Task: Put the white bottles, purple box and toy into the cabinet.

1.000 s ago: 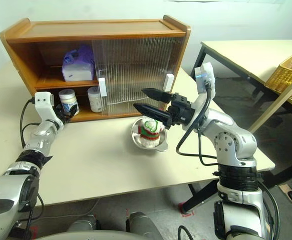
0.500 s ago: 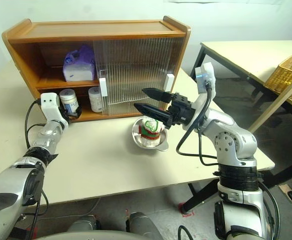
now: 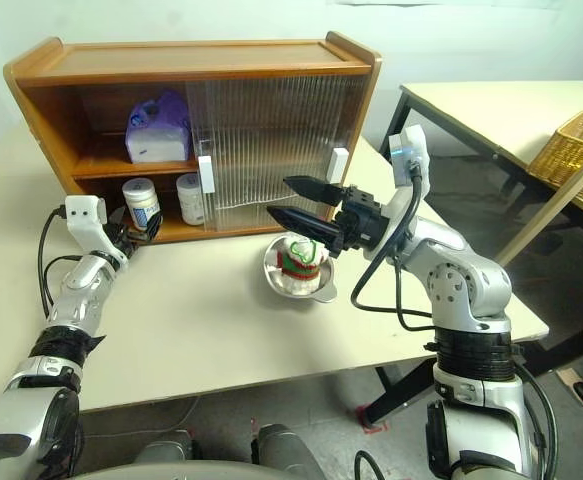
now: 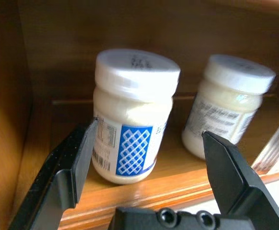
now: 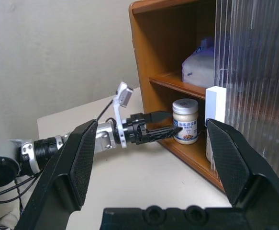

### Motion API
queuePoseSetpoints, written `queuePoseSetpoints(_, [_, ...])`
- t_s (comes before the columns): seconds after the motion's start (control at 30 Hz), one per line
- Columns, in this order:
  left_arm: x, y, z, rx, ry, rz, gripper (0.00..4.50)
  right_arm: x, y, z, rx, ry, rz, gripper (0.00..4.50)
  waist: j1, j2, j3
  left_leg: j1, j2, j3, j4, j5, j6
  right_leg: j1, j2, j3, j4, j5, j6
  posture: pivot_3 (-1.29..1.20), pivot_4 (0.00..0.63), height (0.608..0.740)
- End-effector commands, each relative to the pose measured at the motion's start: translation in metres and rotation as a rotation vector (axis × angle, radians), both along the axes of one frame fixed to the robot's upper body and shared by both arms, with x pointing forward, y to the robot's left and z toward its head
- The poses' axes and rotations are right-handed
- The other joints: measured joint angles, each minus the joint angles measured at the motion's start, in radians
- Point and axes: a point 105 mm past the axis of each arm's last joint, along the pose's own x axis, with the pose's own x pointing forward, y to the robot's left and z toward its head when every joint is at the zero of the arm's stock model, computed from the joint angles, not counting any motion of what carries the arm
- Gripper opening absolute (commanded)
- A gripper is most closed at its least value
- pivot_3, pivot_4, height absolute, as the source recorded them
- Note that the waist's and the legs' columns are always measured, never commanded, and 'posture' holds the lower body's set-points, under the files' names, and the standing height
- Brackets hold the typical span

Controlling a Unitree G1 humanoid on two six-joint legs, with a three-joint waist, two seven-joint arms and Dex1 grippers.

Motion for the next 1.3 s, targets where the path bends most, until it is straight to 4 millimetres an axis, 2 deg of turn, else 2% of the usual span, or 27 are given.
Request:
queuePoseSetpoints(0.03, [-0.012,-0.012,0.009,0.002,0.004,-0.101,4.48,0.001,0.003,-0.001,-0.009,0.001,0.012,4.50,-0.001,0.000,0.000,0.000,0.000,-0.001,0.000,0.000,-0.001,0.000,0.000,0.000,0.000,0.000,0.000,-0.12,0.000,0.740])
queuePoseSetpoints(0.1, [-0.023,-0.036,0.015,-0.006,0.007,-0.237,4.48,0.001,0.004,-0.001,-0.008,0.002,0.013,4.50,0.000,0.000,0.000,0.000,0.000,-0.003,0.000,-0.001,-0.001,0.000,0.000,0.000,0.000,-0.001,-0.001,-0.09,0.000,0.740])
queuePoseSetpoints(0.27, [-0.040,-0.083,0.025,-0.041,0.023,-0.437,4.48,0.001,0.004,-0.002,-0.005,0.002,0.012,4.50,0.012,0.000,0.000,-0.001,0.002,-0.007,0.000,-0.002,-0.004,-0.001,-0.002,0.003,0.000,-0.002,-0.003,-0.10,0.000,0.740])
queuePoseSetpoints(0.37, [-0.044,-0.116,0.031,-0.053,0.015,-0.540,3.52,0.000,0.002,-0.003,-0.003,0.001,0.006,4.50,0.017,0.000,0.000,-0.002,0.007,-0.009,0.000,-0.003,-0.004,-0.002,-0.009,0.004,0.000,-0.002,-0.005,-0.11,0.000,0.740])
queuePoseSetpoints(0.53, [-0.037,-0.147,0.030,-0.040,0.001,-0.571,1.71,-0.001,0.001,-0.005,-0.004,0.001,-0.002,4.50,0.019,0.000,0.000,-0.004,0.006,-0.008,-0.001,-0.003,-0.004,-0.005,-0.015,0.001,0.001,-0.003,-0.006,-0.12,0.000,0.740])
queuePoseSetpoints(0.63, [-0.033,-0.168,0.037,-0.065,-0.020,-0.591,0.69,-0.001,0.001,-0.004,-0.004,0.000,-0.006,4.50,0.018,0.000,0.000,-0.004,0.006,-0.007,-0.002,-0.003,-0.004,-0.005,-0.015,0.001,0.001,-0.003,-0.005,-0.12,0.000,0.740])
queuePoseSetpoints(0.7, [-0.027,-0.175,0.040,-0.065,-0.034,-0.573,0.02,-0.001,0.001,-0.004,-0.004,0.000,-0.008,4.50,0.018,0.000,0.000,-0.004,0.006,-0.007,-0.002,-0.002,-0.003,-0.005,-0.015,0.001,0.001,-0.004,-0.004,-0.12,0.000,0.740])
queuePoseSetpoints(0.87, [-0.009,-0.182,0.051,-0.070,-0.085,-0.457,0.02,-0.001,0.000,-0.004,-0.005,0.000,-0.011,4.50,0.016,-0.001,0.001,-0.004,0.004,-0.007,-0.001,-0.002,-0.002,-0.003,-0.015,0.002,0.000,-0.004,0.000,-0.13,0.000,0.740])
queuePoseSetpoints(1.07, [0.001,-0.183,0.060,-0.101,-0.134,-0.355,0.02,-0.002,0.000,-0.004,-0.007,0.000,-0.014,4.50,0.012,-0.001,0.001,-0.004,0.001,-0.008,-0.001,-0.001,0.000,-0.002,-0.015,0.002,0.000,-0.005,0.003,-0.14,0.000,0.740])
queuePoseSetpoints(1.3, [0.011,-0.155,0.065,-0.124,-0.188,-0.075,0.02,-0.002,-0.001,-0.003,-0.010,0.000,-0.017,4.50,0.005,-0.001,0.001,-0.004,-0.003,-0.005,-0.001,0.000,0.003,0.000,-0.015,0.000,0.000,-0.006,0.009,-0.13,0.000,0.740])
